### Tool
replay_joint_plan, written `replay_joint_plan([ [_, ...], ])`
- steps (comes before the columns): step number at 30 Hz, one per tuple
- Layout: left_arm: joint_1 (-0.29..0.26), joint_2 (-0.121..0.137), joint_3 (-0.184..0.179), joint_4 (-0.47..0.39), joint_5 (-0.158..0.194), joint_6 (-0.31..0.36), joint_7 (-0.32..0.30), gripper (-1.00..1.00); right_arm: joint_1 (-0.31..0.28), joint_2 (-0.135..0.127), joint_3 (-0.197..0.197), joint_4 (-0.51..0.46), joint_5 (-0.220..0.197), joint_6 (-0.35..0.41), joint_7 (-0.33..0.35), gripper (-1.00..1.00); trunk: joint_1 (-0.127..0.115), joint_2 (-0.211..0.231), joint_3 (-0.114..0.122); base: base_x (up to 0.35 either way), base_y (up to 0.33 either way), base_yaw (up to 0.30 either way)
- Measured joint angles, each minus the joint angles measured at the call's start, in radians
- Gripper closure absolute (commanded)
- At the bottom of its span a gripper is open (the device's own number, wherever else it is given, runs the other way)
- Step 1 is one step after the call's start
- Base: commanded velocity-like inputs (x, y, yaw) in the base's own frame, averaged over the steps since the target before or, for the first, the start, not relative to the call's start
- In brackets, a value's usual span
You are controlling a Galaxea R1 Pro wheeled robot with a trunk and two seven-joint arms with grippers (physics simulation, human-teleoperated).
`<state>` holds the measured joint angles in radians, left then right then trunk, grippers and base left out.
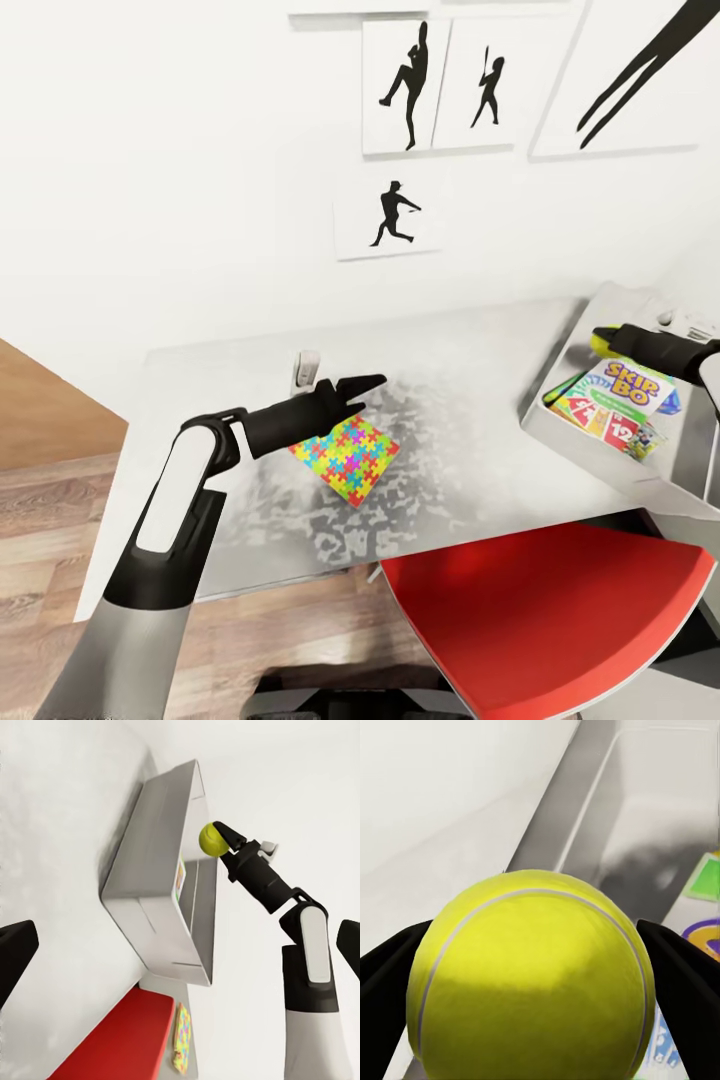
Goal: Put all the toys in the child's room - the three board games (two on the bed and one on the table), the two jigsaw puzzles on the table, and the tennis ball on the table - inside the toy box on the table in the child's room.
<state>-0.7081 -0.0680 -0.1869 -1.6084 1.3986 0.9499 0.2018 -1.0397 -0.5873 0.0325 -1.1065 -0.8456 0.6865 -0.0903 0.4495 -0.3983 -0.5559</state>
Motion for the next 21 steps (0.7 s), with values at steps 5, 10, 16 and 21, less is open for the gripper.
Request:
replay_joint_plan([
  [5, -0.004, 0.001, 0.0, 0.0, -0.001, 0.0, 0.001, -1.0, -0.002, -0.004, 0.0, 0.0, 0.0, -0.025, 0.005, 1.0, 0.0, 0.0, -0.002, 0.0, 0.0, 0.0],
  [10, -0.004, 0.001, 0.001, 0.0, -0.001, -0.001, 0.002, -1.0, -0.003, -0.005, 0.0, 0.0, -0.001, -0.034, 0.011, 1.0, 0.0, 0.0, -0.002, 0.0, 0.0, 0.0],
  [16, -0.006, 0.001, 0.001, 0.0, -0.001, -0.001, 0.002, -1.0, -0.004, -0.007, 0.0, 0.0, 0.0, -0.04, 0.016, 1.0, 0.0, 0.0, -0.003, 0.0, -0.033, 0.0],
  [21, -0.006, 0.001, 0.001, 0.0, -0.001, -0.002, 0.002, -1.0, -0.004, -0.008, 0.0, -0.001, -0.001, -0.041, 0.017, 1.0, 0.0, 0.0, -0.003, 0.0, -0.156, 0.0],
])
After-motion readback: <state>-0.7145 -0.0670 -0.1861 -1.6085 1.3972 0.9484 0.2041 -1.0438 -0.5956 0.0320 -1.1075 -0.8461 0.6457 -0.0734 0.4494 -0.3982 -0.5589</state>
